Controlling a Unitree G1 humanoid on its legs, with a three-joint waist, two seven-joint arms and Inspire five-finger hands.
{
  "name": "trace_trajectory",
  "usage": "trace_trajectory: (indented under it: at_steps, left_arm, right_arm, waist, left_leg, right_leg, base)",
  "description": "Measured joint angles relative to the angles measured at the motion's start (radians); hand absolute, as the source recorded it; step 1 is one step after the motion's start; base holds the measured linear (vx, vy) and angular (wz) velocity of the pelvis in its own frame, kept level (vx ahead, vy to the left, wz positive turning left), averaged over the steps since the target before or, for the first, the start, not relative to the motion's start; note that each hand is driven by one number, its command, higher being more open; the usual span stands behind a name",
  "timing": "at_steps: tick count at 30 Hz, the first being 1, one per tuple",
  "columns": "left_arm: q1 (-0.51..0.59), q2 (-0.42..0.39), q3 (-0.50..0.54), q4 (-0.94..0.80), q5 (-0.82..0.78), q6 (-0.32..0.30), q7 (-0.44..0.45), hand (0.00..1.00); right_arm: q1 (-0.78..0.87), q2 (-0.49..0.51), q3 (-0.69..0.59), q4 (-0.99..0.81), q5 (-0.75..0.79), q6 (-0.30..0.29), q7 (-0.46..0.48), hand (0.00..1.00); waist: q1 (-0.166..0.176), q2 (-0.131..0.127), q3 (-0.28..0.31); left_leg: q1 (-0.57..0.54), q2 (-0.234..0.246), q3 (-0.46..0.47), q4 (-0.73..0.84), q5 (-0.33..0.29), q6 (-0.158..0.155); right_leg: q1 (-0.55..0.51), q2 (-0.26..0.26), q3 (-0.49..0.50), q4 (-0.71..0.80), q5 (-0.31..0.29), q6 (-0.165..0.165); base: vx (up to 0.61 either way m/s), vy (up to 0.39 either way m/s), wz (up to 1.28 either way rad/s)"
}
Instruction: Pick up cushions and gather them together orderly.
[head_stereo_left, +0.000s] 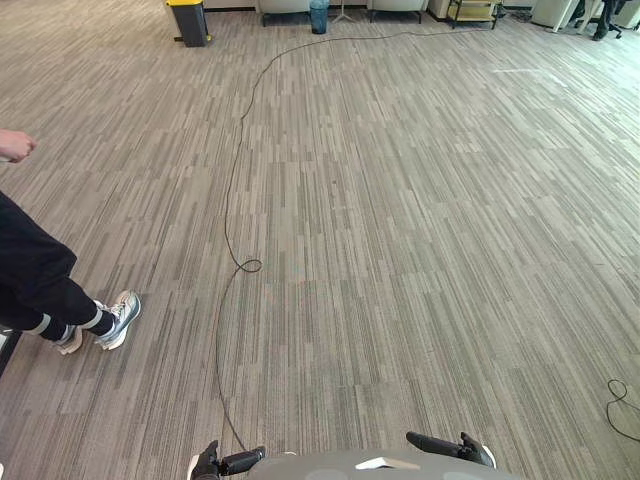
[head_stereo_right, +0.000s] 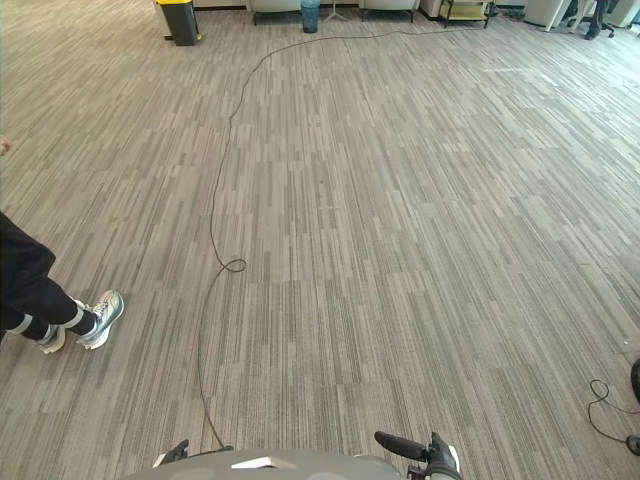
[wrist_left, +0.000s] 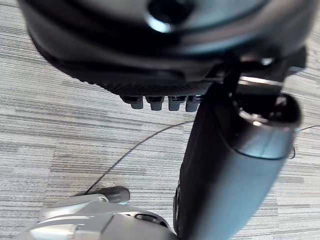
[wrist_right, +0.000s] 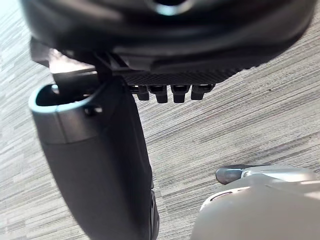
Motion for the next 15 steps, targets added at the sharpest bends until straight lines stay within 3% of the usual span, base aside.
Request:
trace_trajectory:
  at_steps: [15]
  left_arm:
    - [-0.016, -0.008, 0.019, 0.001, 0.001, 0.002, -0.012, 1.0]
  right_arm:
    - [-0.086, 0.052, -0.032, 0.019, -0.017, -0.001, 0.003, 1.0]
  waist:
    - [0.0, 0.004, 0.037]
  left_leg:
    - [0.024, 0.001, -0.006, -0.016, 0.015, 0.001]
  right_leg:
    - [0.024, 0.001, -0.044, -0.001, 0.016, -0.014]
  base:
    - [0.0, -0.02, 0.04]
